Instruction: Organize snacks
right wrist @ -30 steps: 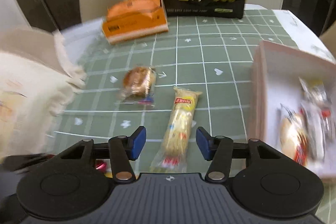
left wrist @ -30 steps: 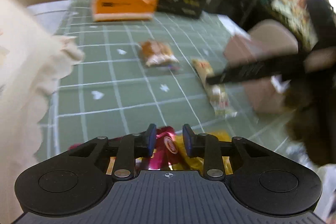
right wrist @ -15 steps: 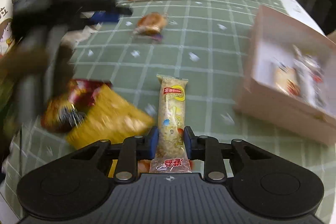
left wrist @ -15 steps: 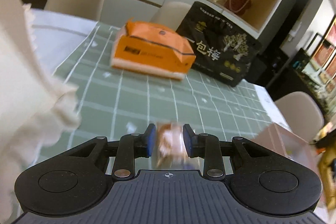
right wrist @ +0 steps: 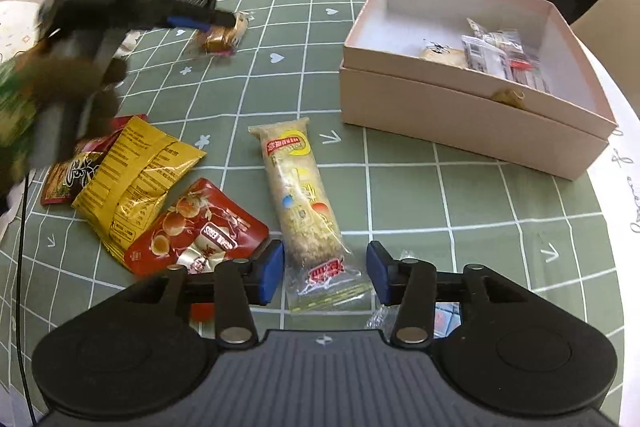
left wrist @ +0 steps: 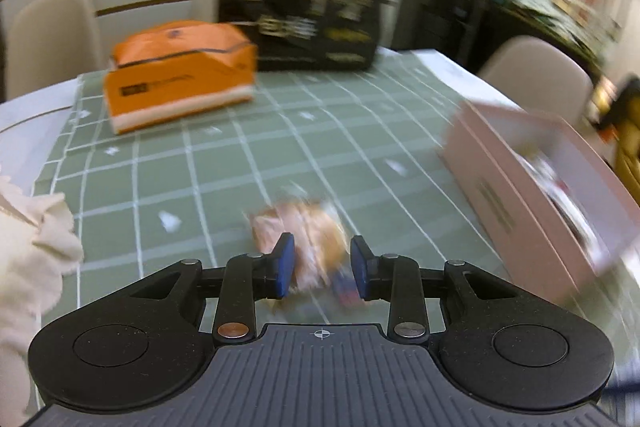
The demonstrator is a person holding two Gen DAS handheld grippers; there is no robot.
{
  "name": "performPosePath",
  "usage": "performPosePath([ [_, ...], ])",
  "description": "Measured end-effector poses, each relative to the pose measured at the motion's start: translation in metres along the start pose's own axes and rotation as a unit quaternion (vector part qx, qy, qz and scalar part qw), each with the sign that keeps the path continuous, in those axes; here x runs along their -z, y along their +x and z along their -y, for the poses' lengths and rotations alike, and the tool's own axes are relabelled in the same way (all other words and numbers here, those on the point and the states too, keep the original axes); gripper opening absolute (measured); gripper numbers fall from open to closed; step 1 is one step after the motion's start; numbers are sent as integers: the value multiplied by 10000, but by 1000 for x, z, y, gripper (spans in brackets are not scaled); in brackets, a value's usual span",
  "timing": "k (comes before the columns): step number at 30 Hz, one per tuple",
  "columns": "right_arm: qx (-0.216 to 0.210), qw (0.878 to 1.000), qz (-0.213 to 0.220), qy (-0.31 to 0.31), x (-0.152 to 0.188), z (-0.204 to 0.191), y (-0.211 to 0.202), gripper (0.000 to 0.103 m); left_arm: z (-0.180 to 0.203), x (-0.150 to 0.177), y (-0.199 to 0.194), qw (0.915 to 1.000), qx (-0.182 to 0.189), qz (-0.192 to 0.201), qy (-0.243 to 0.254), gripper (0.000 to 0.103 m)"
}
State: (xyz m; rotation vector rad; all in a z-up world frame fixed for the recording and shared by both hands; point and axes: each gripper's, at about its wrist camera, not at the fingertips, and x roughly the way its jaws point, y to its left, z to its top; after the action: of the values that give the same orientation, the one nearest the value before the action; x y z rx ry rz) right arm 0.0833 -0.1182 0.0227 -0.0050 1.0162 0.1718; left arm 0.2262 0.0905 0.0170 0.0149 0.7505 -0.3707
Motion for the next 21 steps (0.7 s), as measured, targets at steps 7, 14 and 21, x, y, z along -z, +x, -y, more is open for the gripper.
performPosePath([
  [7, 114, 9997, -83, -189, -1, -12, 1, 51, 18, 36, -29, 9959, 774, -475, 37, 32],
  [14, 217, 9992, -17, -325, 0, -25, -8, 53, -29, -14, -18, 9860, -275, 348, -1604, 33],
  [21, 218, 9992, 54, -345, 9, -24, -11, 55, -55, -41, 40, 9808, -216, 37, -1936, 31],
])
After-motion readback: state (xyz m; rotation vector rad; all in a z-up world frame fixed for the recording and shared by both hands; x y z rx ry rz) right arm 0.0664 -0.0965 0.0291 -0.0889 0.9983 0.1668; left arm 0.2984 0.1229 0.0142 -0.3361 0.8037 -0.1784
